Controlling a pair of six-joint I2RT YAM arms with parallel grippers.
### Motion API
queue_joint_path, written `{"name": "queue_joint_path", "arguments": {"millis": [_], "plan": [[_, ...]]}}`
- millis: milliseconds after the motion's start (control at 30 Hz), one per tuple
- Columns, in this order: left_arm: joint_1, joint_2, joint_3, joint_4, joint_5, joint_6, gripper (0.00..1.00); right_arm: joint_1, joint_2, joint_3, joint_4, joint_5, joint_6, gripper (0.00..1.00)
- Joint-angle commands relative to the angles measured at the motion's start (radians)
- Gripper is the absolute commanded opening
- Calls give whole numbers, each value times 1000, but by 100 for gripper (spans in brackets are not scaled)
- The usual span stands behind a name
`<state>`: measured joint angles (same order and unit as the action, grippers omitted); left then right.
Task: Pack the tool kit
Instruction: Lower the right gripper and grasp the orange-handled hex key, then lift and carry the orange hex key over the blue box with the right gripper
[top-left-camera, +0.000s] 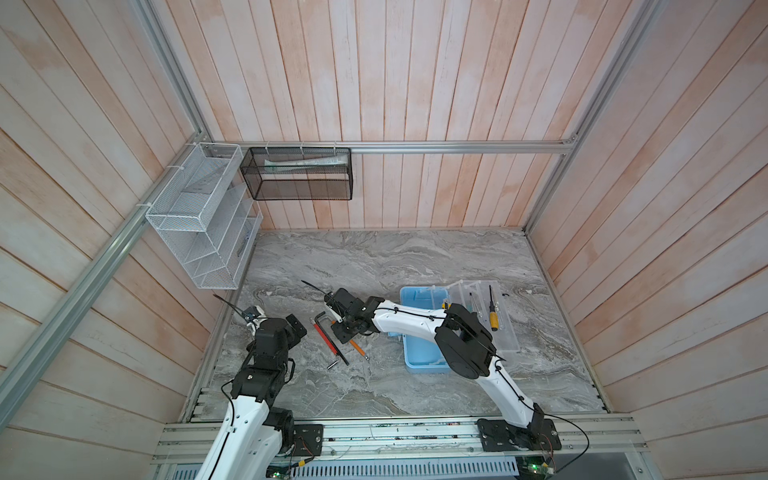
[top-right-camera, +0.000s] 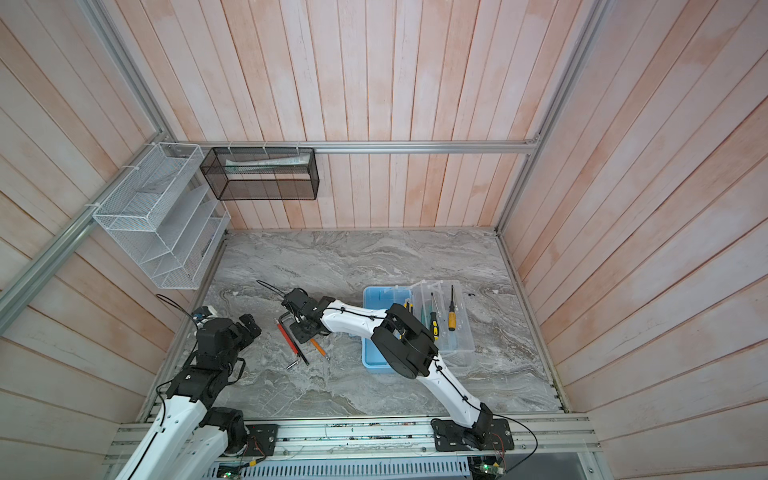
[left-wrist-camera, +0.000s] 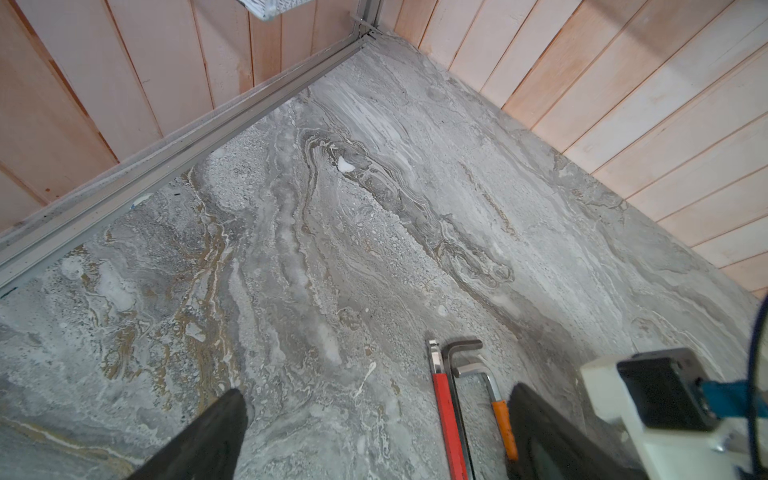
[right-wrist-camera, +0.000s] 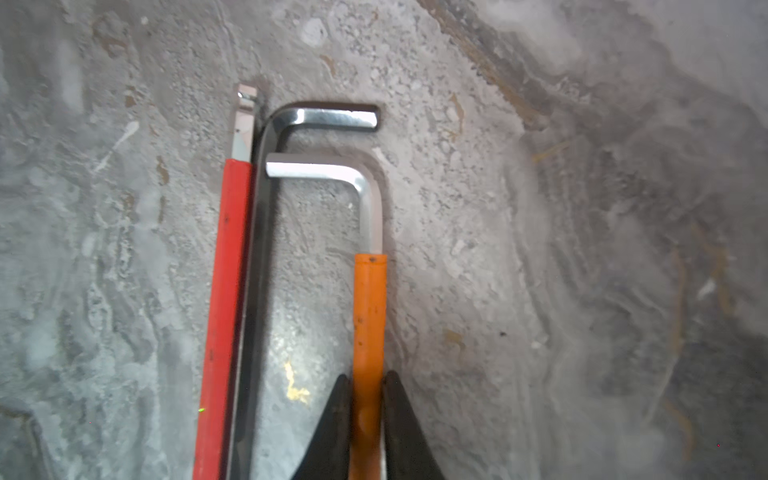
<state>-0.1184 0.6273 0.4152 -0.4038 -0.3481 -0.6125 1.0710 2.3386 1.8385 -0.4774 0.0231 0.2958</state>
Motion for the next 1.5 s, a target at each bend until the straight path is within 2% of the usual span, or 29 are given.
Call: {"name": "queue_joint_path", "arguments": {"millis": [0, 100, 267, 433, 667, 833, 1067, 1467], "plan": [[5, 0, 20, 19, 11, 17, 100, 1, 46, 17, -78, 58, 14, 24], [6, 2, 19, 23, 18, 17, 100, 9, 62, 29, -81, 58, 21, 28], [8, 3, 19, 24, 21, 19, 100, 22, 100, 75, -109, 66, 29, 28], [9, 4, 19, 24, 23, 19, 100, 21, 108, 93, -127, 86, 51, 12], [10, 5, 19, 25, 23, 19, 100, 4, 65, 87, -106, 86, 75, 0], [10, 9, 19, 32, 28, 25, 100, -5, -13, 50, -99, 94, 100, 0], [12, 11, 19, 34, 27, 25, 100, -17, -167, -91, -26, 105, 154, 0], [12, 14, 19, 38, 35, 30, 100, -73, -427, -262, -34, 201, 252, 0]]}}
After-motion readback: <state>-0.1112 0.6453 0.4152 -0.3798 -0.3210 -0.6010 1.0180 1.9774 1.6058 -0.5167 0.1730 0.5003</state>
